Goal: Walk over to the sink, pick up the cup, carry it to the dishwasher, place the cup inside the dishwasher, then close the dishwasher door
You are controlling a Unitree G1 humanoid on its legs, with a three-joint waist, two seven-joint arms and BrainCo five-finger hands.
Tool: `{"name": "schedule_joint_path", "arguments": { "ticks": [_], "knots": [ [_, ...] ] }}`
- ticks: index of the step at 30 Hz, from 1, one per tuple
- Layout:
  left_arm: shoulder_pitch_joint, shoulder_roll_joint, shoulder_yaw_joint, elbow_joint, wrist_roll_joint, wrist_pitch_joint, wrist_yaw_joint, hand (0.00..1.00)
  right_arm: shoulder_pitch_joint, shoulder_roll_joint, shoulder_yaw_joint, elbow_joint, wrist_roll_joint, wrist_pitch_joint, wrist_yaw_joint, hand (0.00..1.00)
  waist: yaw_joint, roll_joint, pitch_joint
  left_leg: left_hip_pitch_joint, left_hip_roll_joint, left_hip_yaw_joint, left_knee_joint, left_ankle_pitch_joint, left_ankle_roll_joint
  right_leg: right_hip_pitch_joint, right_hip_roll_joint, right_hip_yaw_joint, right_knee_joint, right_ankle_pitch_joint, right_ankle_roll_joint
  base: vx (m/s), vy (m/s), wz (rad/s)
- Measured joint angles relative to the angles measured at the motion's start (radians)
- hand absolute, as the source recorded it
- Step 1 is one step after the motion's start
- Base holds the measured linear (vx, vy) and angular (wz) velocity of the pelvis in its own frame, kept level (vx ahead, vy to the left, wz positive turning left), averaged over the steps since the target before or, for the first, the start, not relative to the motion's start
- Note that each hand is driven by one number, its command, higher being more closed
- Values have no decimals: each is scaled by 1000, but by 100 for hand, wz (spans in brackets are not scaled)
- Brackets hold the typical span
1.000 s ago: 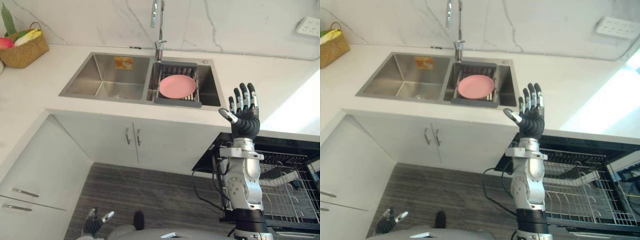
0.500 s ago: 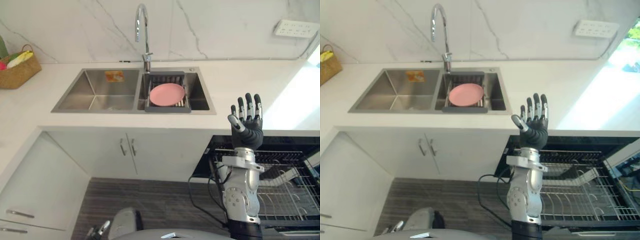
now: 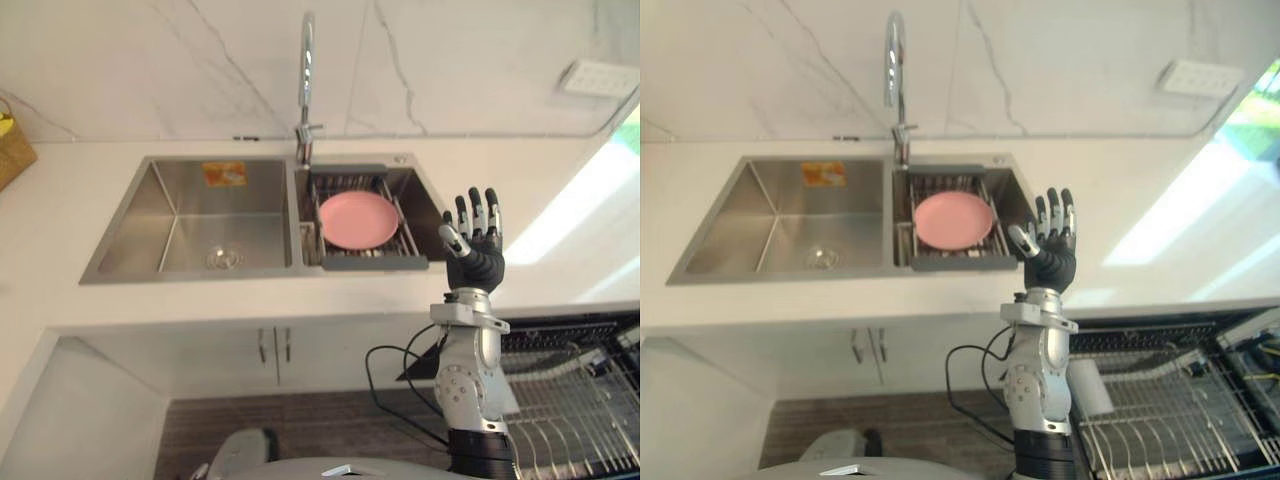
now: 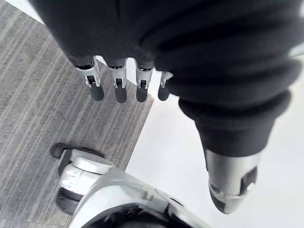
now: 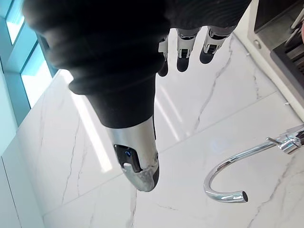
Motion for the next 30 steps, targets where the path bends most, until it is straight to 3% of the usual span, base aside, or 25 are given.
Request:
{"name": "schedule_joint_path", "arguments": {
  "ticks": [2, 3, 5, 6, 7, 8, 9, 14, 19, 22, 24, 27, 30],
  "knots": [
    [-4, 10, -28, -1, -1, 1, 21, 0, -12, 1, 2, 17, 1, -1, 10, 0, -2, 10, -6, 76, 28, 26, -90, 46, -7, -90, -21, -135, 76, -135, -97, 187, 11, -40],
    [-7, 13, -26, 0, 0, 1, 23, 0, -17, 1, 7, 29, 2, -3, 14, 0, -1, 8, -7, 86, 39, 39, -99, 51, -16, -109, -18, -174, 51, -165, -119, 138, -71, -49],
    [-19, 28, -30, -2, -1, 2, 31, 0, -21, 0, 31, 45, 3, -9, 37, 0, -4, -2, -14, 93, 68, 71, -105, 55, -30, -146, 8, -293, -172, -169, -166, 197, -153, -39],
    [-33, 33, -32, -7, -2, 3, 32, 0, -27, -1, 42, 45, 2, -16, 45, 0, -9, -11, -16, 89, 71, 74, -88, 49, -40, -154, 17, -314, -304, -117, -189, 253, -211, -18],
    [-51, 50, -38, -28, -2, 4, 36, 0, -44, 2, 49, 45, 3, -20, 49, 0, -13, -46, -16, 68, 58, 67, -45, 29, -61, -157, 27, -312, -464, 52, -182, 212, -186, -7],
    [-69, 55, -38, -28, -3, 8, 38, 0, -52, -5, 44, 46, 2, -25, 50, 0, -16, -42, -15, 61, 65, 55, -22, 12, -70, -145, 40, -302, -477, 48, -164, 143, -143, -2],
    [-130, 17, -37, -38, -24, 26, 40, 0, -172, -46, 49, 44, -39, -29, 49, 0, 0, 7, 63, 127, 133, -7, -47, -22, -120, 29, 158, -300, -744, 135, -179, 37, -51, 0],
    [-130, 17, -35, -38, -24, 27, 40, 0, -172, -46, 48, 44, -39, -29, 49, 0, 3, 8, 64, 118, 133, -13, -47, -22, -120, 29, 158, -304, -745, 135, -179, 0, 0, 3],
    [-130, 17, -17, -28, -41, 98, 39, 0, -143, -53, 35, 45, -38, -6, 77, 0, 10, 6, 64, 130, 125, -18, -93, 0, -120, 29, 146, -329, -745, 132, -175, 1, 2, 8],
    [-130, 21, -15, -22, -42, 152, 39, 0, -89, -91, 26, 48, -60, 39, 106, 0, 10, 7, 64, 147, 119, -13, -136, 24, -117, 30, 138, -334, -745, 128, -170, 6, 10, 9],
    [-130, 32, -15, -2, -42, 188, 39, 0, -79, -103, -6, 54, -128, 60, 120, 0, 8, 5, 60, 154, 117, -7, -153, 31, -117, 30, 134, -342, -745, 126, -167, 5, 5, -3],
    [-129, 42, -11, 26, -39, 243, 40, 0, -79, -179, -45, 59, -337, 80, 116, 0, 6, 0, 51, 177, 115, 13, -172, 36, -117, 31, 134, -327, -745, 127, -166, 16, 17, -13],
    [-129, 54, -12, 50, -7, 257, 49, 0, -79, -245, -46, 58, -525, 98, 118, 0, -9, -10, 28, 187, 115, 16, -186, 40, -117, 33, 134, -325, -745, 125, -163, 6, 14, -4]
  ]
}}
